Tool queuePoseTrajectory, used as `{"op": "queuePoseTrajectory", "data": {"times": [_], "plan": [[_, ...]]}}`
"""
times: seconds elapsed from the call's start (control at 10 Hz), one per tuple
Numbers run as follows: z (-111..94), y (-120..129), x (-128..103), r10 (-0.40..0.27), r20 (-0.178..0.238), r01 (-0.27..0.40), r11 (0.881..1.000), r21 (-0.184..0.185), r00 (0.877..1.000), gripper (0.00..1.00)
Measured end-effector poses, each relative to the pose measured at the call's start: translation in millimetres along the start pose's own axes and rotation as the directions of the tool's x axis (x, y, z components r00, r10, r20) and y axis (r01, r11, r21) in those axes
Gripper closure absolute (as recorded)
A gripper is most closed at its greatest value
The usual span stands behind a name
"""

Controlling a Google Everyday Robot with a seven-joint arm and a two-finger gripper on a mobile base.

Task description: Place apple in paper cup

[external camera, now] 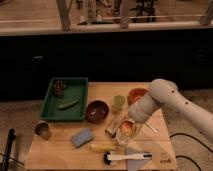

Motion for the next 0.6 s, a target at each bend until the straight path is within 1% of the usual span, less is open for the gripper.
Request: {"op": "queuePoseTrajectory", "data": {"times": [0.1, 0.2, 0.6], "plan": [[-0.6, 0.6, 0.8, 0.002, -0.002, -0.002, 1.0, 0.0, 1.0, 0.26], [-0.8, 0.7, 1.2, 0.003, -0.002, -0.003, 1.0, 0.001, 1.0, 0.2], [-0.4, 0.2, 1.4, 0.002, 0.0, -0.002, 1.0, 0.0, 1.0, 0.2]]}}
